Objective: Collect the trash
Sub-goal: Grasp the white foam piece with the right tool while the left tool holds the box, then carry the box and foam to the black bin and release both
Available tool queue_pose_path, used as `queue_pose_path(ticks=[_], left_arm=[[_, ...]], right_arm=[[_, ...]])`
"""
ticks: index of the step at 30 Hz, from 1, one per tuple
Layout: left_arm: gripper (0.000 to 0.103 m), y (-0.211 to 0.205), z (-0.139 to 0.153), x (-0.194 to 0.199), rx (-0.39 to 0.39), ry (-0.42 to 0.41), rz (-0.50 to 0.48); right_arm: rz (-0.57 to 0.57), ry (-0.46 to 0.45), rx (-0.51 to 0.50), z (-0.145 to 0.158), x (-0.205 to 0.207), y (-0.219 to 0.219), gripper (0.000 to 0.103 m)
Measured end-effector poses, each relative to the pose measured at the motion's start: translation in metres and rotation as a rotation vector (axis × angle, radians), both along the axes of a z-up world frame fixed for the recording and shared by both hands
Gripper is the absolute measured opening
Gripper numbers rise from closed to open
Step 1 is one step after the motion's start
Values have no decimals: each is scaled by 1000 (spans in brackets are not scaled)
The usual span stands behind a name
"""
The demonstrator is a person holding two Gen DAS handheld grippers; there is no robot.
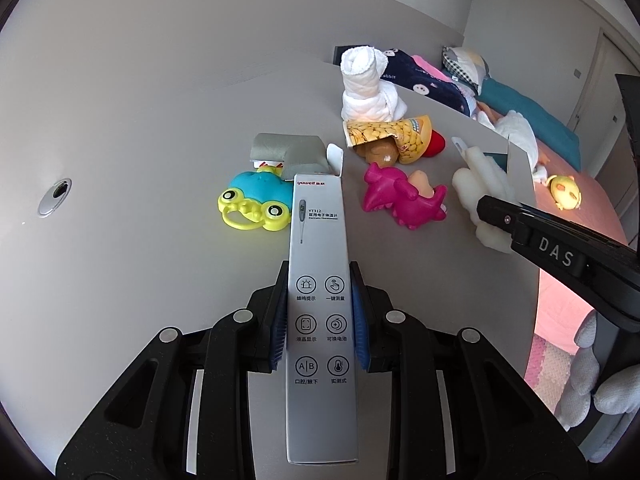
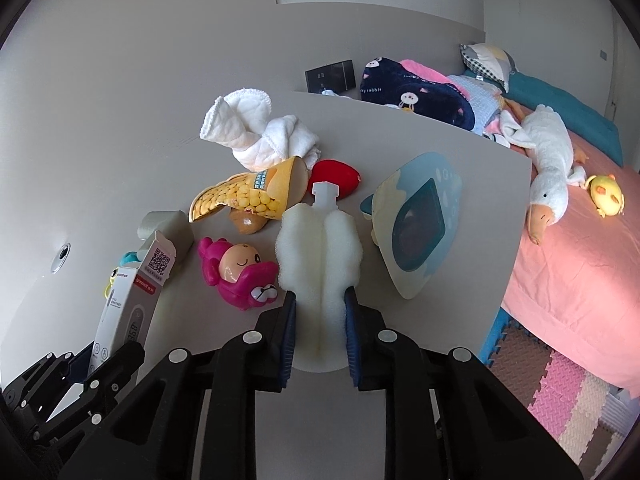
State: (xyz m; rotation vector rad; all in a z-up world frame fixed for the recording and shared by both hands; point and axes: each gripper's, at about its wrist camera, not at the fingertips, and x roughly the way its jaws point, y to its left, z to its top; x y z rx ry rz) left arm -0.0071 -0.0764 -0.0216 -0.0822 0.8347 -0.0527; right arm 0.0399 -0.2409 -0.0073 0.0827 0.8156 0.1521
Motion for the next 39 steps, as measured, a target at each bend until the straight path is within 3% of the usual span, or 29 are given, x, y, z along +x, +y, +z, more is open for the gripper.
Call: queue_pose_path(ticks=[10, 16, 39], left_arm=[[26, -13, 18, -16, 16, -53, -35], [26, -27, 26, -25, 41, -80, -69], [27, -98, 28, -24, 43, -47, -217]], right_arm=[[-14, -66, 88, 28, -41, -23, 23], [-24, -94, 91, 39, -61, -37, 23], [-158, -125, 81, 44, -111, -114, 26]])
